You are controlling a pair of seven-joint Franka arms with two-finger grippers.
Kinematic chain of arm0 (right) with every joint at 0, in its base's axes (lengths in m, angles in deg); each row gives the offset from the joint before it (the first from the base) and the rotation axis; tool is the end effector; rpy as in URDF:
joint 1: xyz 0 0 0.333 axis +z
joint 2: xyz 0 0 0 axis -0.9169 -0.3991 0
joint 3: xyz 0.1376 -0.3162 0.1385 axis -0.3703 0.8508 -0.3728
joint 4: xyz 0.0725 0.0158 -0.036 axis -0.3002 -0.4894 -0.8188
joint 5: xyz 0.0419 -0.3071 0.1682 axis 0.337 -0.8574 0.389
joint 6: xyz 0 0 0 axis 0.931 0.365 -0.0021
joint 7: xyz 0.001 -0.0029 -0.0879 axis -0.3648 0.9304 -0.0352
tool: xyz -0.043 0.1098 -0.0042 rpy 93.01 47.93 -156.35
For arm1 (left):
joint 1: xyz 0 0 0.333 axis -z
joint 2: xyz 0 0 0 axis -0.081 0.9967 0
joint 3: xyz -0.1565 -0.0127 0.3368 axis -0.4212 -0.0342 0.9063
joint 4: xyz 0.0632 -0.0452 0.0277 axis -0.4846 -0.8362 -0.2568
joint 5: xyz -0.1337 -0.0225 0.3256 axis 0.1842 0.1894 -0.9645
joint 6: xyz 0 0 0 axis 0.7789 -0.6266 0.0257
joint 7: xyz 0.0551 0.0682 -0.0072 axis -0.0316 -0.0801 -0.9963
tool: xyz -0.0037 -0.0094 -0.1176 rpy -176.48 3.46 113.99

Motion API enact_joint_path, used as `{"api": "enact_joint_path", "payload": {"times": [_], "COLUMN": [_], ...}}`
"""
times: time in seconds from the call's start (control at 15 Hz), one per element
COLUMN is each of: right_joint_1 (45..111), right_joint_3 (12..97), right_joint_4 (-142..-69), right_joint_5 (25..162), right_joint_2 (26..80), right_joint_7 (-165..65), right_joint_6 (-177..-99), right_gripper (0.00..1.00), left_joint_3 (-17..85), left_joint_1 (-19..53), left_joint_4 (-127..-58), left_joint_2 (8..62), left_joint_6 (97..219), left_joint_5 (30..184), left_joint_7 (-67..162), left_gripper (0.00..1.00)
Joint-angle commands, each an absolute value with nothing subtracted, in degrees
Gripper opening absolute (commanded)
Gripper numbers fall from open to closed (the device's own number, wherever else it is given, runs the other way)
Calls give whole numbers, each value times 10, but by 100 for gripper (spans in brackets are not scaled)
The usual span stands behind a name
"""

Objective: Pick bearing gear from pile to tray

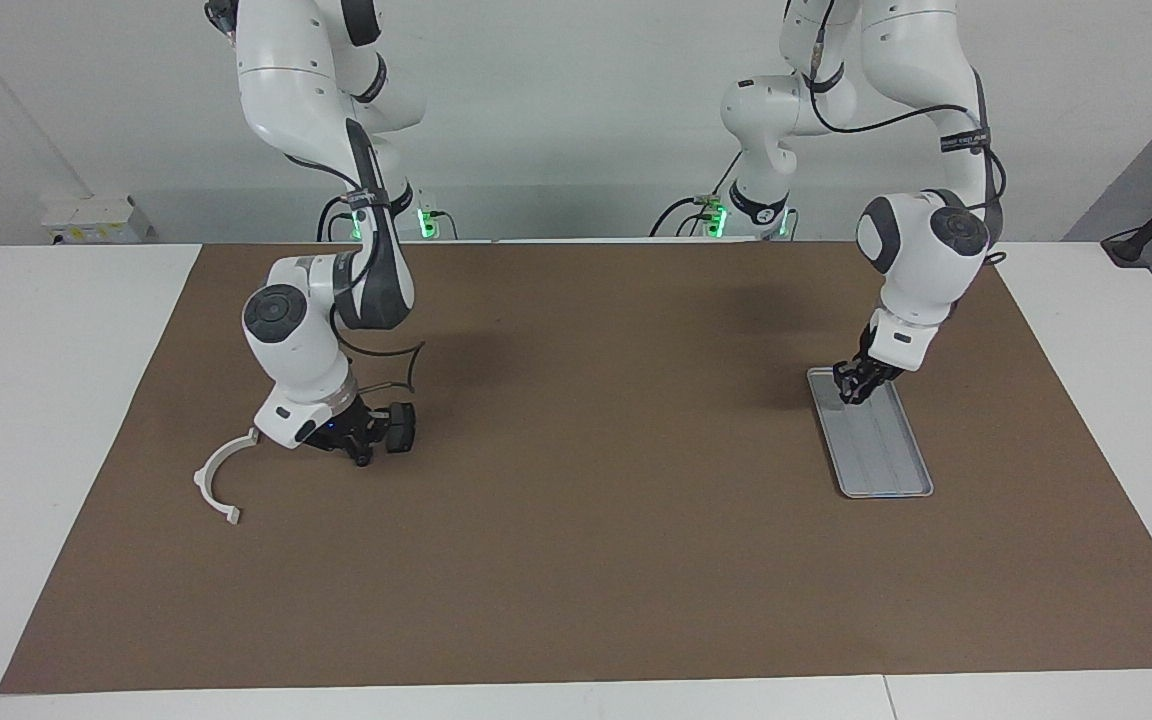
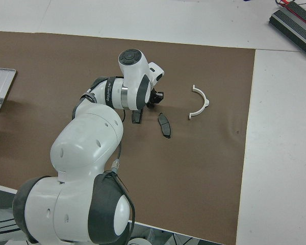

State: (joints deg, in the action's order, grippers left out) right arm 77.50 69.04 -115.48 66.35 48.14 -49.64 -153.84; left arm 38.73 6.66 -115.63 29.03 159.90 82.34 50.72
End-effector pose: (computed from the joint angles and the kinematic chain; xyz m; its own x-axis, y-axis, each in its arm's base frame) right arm 0.5959 0.0482 0.3619 0.9858 0.1680 -0.0021 0.1680 -0.9858 -0.0027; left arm 0.5003 -0.0064 0.3949 0.9776 0.2014 0.0616 0.2008 -0.9795 0.0162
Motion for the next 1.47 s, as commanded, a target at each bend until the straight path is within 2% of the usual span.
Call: {"api": "enact_joint_path", "payload": {"times": [0.0,0.2,0.4,0.6,0.87,0.94,1.07,1.2,1.27,1.4], "right_joint_1": [771,776,786,834,940,986,1064,1146,1192,1272], "right_joint_3": [684,683,662,664,712,747,804,869,910,990], "right_joint_4": [-1153,-1147,-1100,-1028,-924,-910,-895,-881,-881,-882], "right_joint_5": [661,661,661,661,663,664,690,719,736,790], "right_joint_2": [494,501,514,517,509,507,500,491,486,473], "right_joint_7": [-488,-470,-429,-377,-317,-309,-307,-303,-303,-302], "right_joint_6": [-1525,-1509,-1442,-1368,-1288,-1285,-1285,-1292,-1295,-1304], "right_gripper": [0,0,0,0,0,0,0,0,0,0], "left_joint_3": [383,383,383,383,383,383,383,383,383,383], "left_joint_1": [61,61,61,61,61,61,61,61,61,61], "left_joint_4": [-1185,-1185,-1185,-1185,-1185,-1185,-1185,-1183,-1180,-1170], "left_joint_2": [273,280,282,290,296,296,296,297,298,299], "left_joint_6": [1619,1626,1632,1644,1650,1650,1650,1650,1648,1639], "left_joint_5": [817,817,817,817,817,817,817,817,817,817], "left_joint_7": [504,499,500,498,498,498,498,500,501,501], "left_gripper": [0,0,0,0,27,33,37,84,84,79]}}
